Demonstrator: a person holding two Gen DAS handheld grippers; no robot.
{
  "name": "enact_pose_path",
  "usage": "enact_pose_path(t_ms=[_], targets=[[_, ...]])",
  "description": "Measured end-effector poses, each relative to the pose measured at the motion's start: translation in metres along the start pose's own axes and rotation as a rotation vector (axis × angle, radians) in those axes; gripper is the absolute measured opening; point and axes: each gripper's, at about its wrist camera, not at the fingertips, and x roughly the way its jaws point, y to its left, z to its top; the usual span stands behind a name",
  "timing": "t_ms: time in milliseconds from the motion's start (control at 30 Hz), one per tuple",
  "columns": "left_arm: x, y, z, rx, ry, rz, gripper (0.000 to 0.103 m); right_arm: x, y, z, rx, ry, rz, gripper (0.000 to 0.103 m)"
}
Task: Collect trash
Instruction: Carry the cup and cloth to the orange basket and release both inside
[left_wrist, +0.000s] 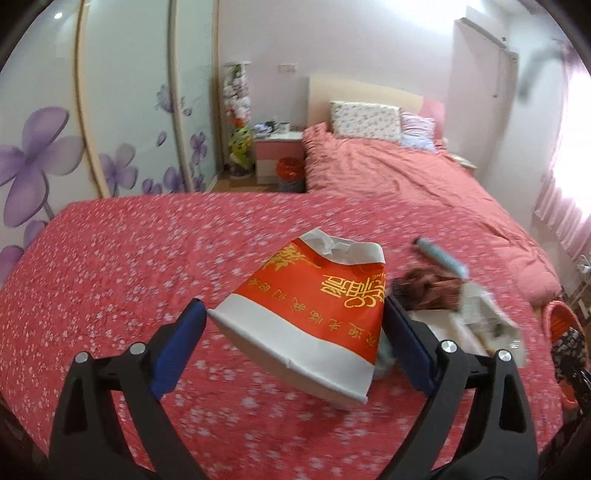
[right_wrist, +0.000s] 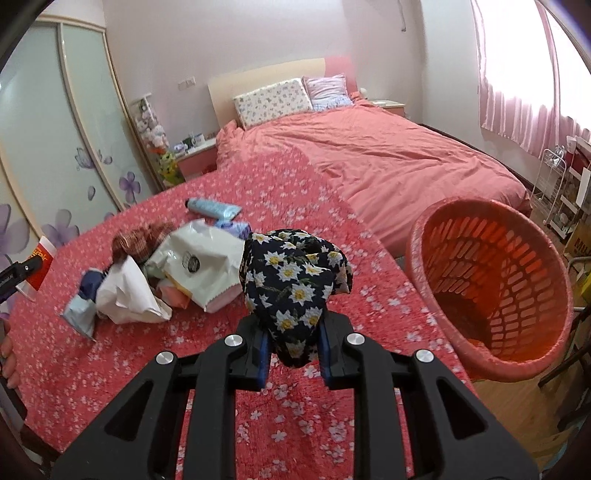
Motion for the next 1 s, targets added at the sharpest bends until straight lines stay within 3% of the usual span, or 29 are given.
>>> enact_pose_path(t_ms=[433, 1000], targets=[[-0.049, -0.124, -0.003, 0.13, -0.071, -0.196, 0.092, -0.037, -0.035, 0.016, 0.061, -0.082, -0.016, 0.02], [-0.046, -0.301, -0.039, 0.282, 0.023, -0.491, 0.092, -0.052, -0.137, 0.022, 0.228, -0.134, -0.149, 0.02]])
